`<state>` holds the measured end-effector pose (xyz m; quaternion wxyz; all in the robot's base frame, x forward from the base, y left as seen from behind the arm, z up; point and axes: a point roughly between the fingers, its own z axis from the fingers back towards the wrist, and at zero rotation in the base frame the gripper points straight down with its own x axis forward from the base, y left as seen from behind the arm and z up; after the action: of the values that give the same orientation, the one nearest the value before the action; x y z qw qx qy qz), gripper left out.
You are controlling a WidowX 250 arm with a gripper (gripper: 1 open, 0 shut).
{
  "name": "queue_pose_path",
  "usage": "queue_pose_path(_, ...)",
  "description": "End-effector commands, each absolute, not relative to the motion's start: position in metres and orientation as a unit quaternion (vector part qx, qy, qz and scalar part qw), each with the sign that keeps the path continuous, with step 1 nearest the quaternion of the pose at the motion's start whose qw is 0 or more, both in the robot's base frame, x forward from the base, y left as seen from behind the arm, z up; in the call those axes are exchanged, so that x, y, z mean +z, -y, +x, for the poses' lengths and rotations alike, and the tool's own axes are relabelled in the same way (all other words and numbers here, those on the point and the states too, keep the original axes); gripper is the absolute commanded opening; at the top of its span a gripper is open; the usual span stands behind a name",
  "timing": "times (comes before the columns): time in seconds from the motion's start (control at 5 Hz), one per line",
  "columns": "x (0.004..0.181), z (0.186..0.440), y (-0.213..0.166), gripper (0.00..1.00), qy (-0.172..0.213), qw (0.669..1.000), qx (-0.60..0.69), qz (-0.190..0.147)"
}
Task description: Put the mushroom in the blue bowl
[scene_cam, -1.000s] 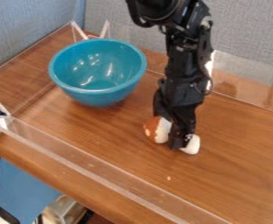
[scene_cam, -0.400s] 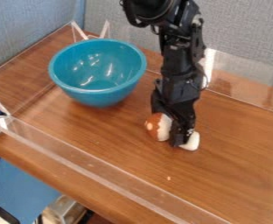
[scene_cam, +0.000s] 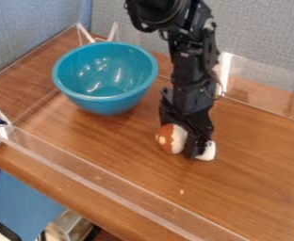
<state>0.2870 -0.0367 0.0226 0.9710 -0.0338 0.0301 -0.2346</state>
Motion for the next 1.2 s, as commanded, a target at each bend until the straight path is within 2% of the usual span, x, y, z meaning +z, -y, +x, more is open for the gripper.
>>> queue_pose_path(0.0, 0.016, 0.277, 0.048, 1.00, -0.053, 0.966, -0.252, -0.039)
queue_pose_path(1.0, 0.017, 0.275, 0.063, 1.00, -0.060, 0.944, -0.323, -0.041)
